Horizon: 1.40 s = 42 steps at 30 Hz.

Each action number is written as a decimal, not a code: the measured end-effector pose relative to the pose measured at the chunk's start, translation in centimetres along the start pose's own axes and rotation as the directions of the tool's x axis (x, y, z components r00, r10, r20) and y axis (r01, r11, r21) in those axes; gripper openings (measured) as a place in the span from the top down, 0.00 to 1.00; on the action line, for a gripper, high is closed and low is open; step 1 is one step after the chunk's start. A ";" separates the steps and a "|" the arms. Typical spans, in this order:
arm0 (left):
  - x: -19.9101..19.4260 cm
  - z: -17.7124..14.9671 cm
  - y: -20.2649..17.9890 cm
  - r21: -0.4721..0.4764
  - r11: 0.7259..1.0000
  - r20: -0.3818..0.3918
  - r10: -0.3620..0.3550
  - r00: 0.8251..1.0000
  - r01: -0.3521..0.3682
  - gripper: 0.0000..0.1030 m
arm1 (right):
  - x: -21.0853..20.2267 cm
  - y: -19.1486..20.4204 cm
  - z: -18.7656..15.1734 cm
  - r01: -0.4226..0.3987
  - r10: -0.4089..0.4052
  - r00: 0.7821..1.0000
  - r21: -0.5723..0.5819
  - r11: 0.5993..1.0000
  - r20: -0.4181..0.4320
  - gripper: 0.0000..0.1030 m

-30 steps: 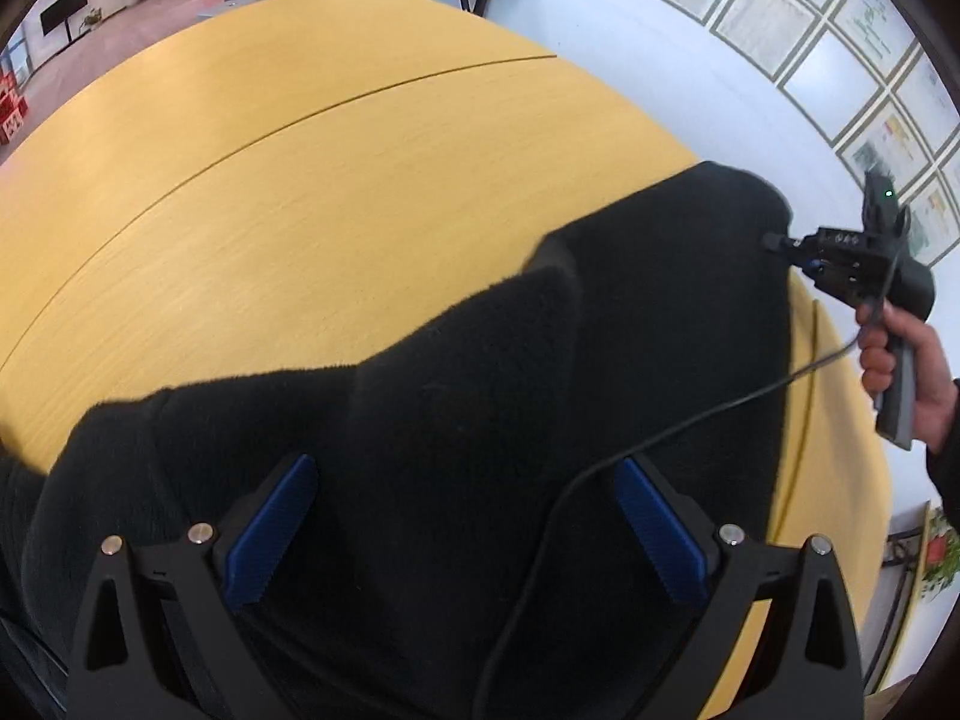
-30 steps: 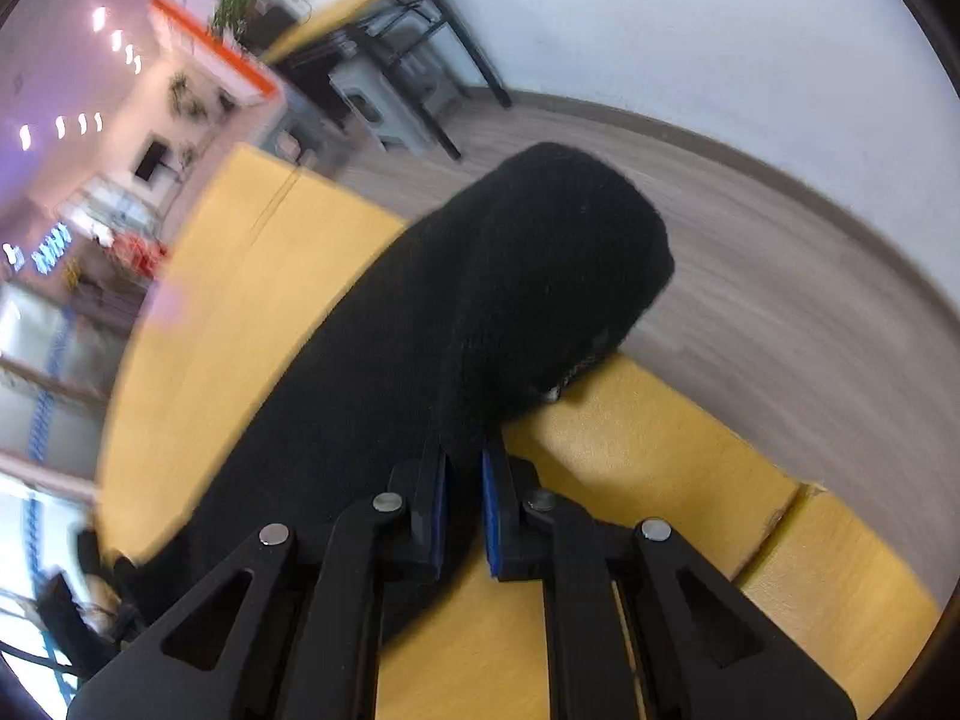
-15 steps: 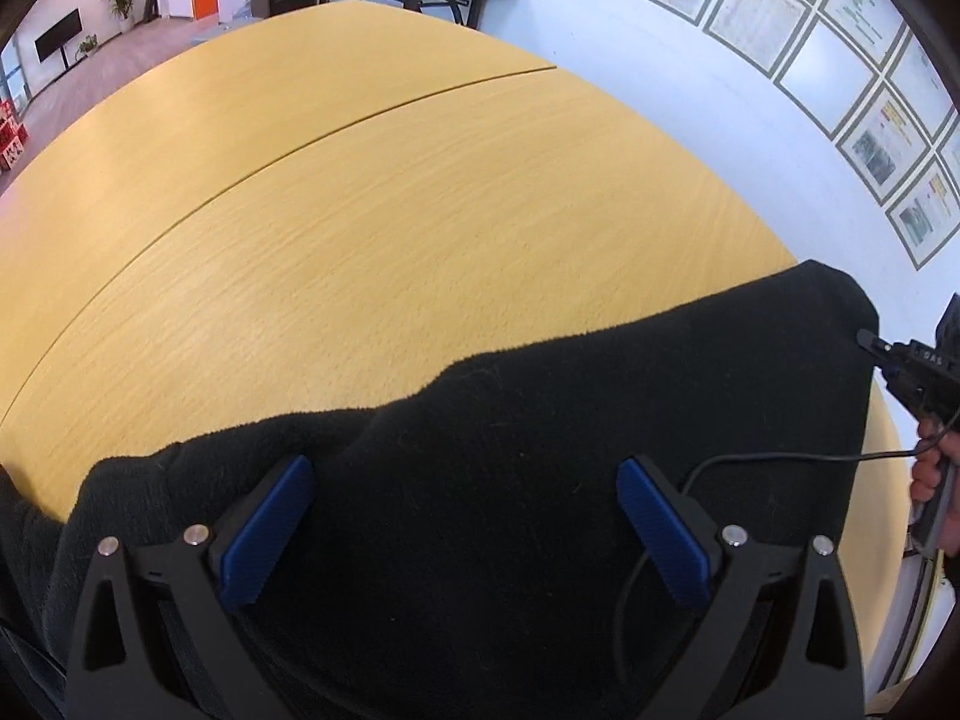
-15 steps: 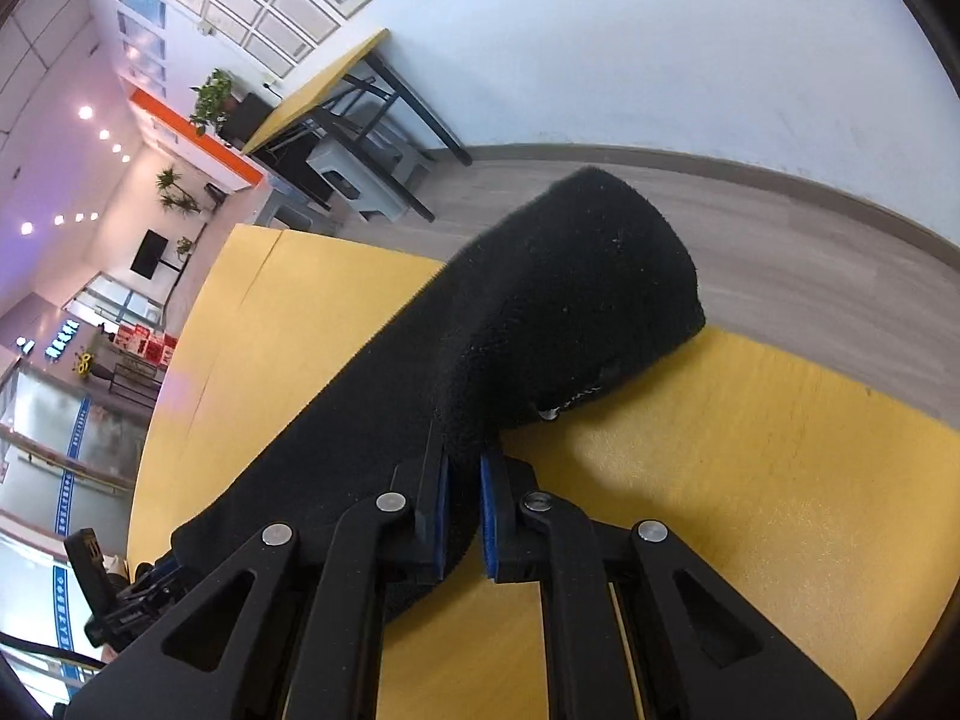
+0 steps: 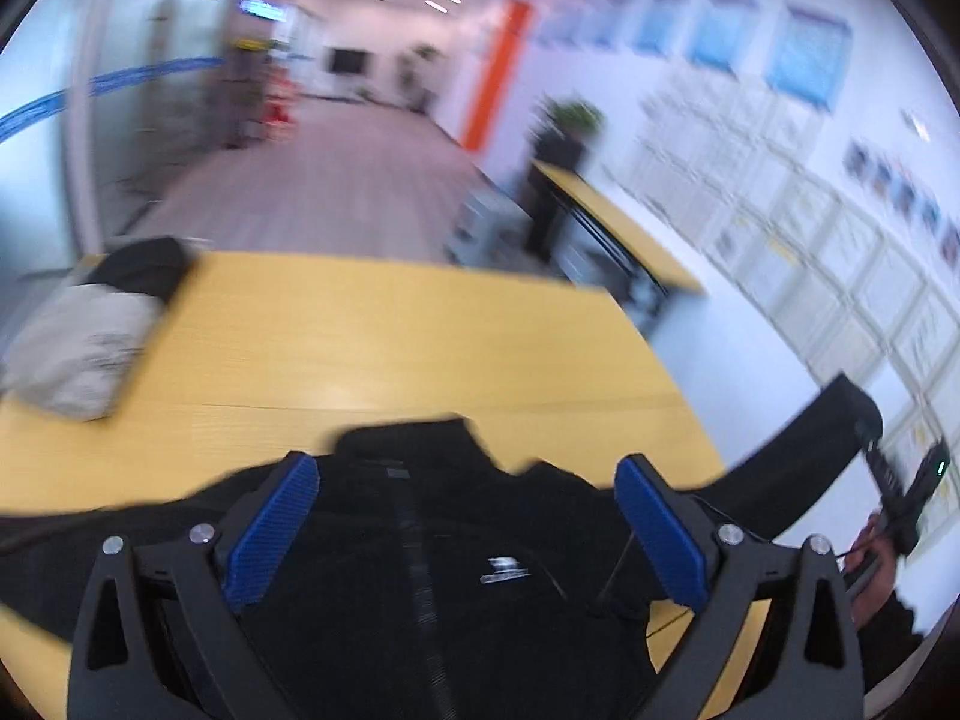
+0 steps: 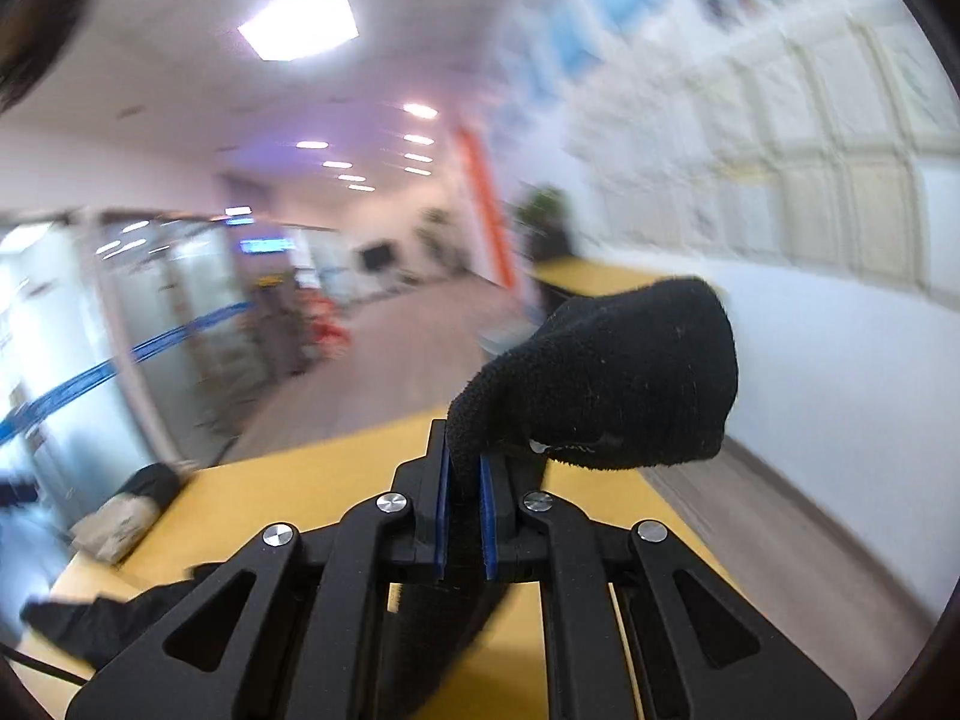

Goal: Fold clothes

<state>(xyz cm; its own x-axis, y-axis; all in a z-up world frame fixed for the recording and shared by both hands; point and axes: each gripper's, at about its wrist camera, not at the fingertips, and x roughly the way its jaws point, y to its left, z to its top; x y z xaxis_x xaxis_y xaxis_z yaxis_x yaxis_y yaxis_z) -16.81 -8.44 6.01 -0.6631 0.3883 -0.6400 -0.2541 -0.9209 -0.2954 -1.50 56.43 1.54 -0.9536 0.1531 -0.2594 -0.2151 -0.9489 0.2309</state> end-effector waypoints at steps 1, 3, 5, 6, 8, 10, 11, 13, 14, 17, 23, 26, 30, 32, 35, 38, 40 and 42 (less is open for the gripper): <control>-2.5 0.5 1.4 -0.029 0.998 0.032 0.058 0.998 -0.057 0.00 | 0.0 2.7 0.4 -0.045 0.045 0.999 -0.040 0.998 0.014 0.93; -5.0 0.8 2.1 -0.078 0.982 0.082 0.179 0.980 -0.173 0.00 | 0.7 7.7 -0.3 -0.123 0.123 0.992 -0.096 0.988 -0.001 0.93; -10.6 -0.4 4.8 -0.116 0.947 0.071 0.309 0.948 -0.300 0.00 | 3.5 11.9 -2.0 -0.179 0.173 0.984 -0.155 0.972 -0.048 0.93; -12.6 -1.3 6.4 -0.122 0.935 0.059 0.341 0.938 -0.332 0.00 | 5.1 13.8 -3.0 -0.205 0.194 0.978 -0.180 0.962 -0.075 0.93; -16.6 -2.5 10.1 -0.126 0.915 0.037 0.391 0.920 -0.384 0.00 | 7.3 18.6 -5.8 -0.260 0.233 0.963 -0.240 0.935 -0.136 0.93; -20.0 -5.1 12.4 -0.126 0.910 0.040 0.403 0.914 -0.395 0.00 | 9.0 23.5 -9.5 -0.313 0.260 0.943 -0.285 0.906 -0.209 0.93; -20.6 -6.3 13.3 -0.136 0.912 0.034 0.395 0.918 -0.387 0.00 | 9.9 25.7 -11.9 -0.327 0.259 0.935 -0.312 0.892 -0.242 0.93; -20.4 -8.5 15.2 -0.169 0.918 0.010 0.366 0.930 -0.359 0.00 | 11.8 30.1 -16.7 -0.357 0.252 0.918 -0.364 0.860 -0.305 0.93; -20.3 -9.5 16.1 -0.186 0.920 -0.001 0.351 0.936 -0.345 0.00 | 12.8 31.8 -19.4 -0.370 0.242 0.906 -0.370 0.852 -0.347 0.93; -19.9 -12.7 18.9 -0.236 0.923 -0.034 0.305 0.952 -0.304 0.00 | 14.7 36.2 -27.5 -0.409 0.197 0.863 -0.415 0.813 -0.465 0.93; -15.8 -15.4 18.9 -0.201 0.958 -0.100 0.187 0.977 -0.204 0.00 | 13.7 41.5 -34.0 -0.491 0.219 0.832 -0.492 0.718 -0.510 0.93; -12.4 -15.1 17.1 -0.153 0.982 -0.118 0.096 0.988 -0.113 0.00 | 13.1 41.6 -35.6 -0.534 0.228 0.819 -0.554 0.639 -0.526 0.93; -4.5 -13.1 12.7 -0.025 1.000 -0.158 -0.022 0.987 0.018 0.00 | 12.3 41.7 -37.8 -0.581 0.235 0.802 -0.626 0.520 -0.549 0.92; -0.6 -11.9 10.5 0.028 0.997 -0.176 -0.066 0.982 0.072 0.00 | 11.8 41.8 -38.8 -0.601 0.238 0.793 -0.656 0.457 -0.560 0.87; 6.0 -10.5 6.7 0.051 0.981 -0.209 -0.172 0.963 0.187 0.00 | 10.6 41.1 -39.2 -0.628 0.267 0.776 -0.667 0.401 -0.571 0.65; 12.1 -10.3 2.8 0.019 0.947 -0.246 -0.306 0.920 0.320 0.00 | 9.4 37.1 -35.5 -0.654 0.350 0.754 -0.585 0.480 -0.556 0.37; 15.5 -11.3 0.1 0.025 0.919 -0.288 -0.370 0.883 0.393 0.00 | 10.4 32.6 -33.2 -0.651 0.344 0.742 -0.498 0.573 -0.575 0.36; 19.0 -13.2 -2.2 0.044 0.907 -0.337 -0.381 0.861 0.418 0.00 | 12.2 27.4 -32.2 -0.621 0.276 0.738 -0.459 0.635 -0.616 0.36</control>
<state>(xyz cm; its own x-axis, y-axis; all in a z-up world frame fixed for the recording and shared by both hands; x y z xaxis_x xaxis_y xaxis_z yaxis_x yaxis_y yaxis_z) -19.51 1.43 -14.82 -0.2370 0.6961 -0.6777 -0.5388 -0.6746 -0.5046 -12.20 23.42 -25.53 -0.6329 -0.3193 -0.7053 0.5525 -0.8245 -0.1225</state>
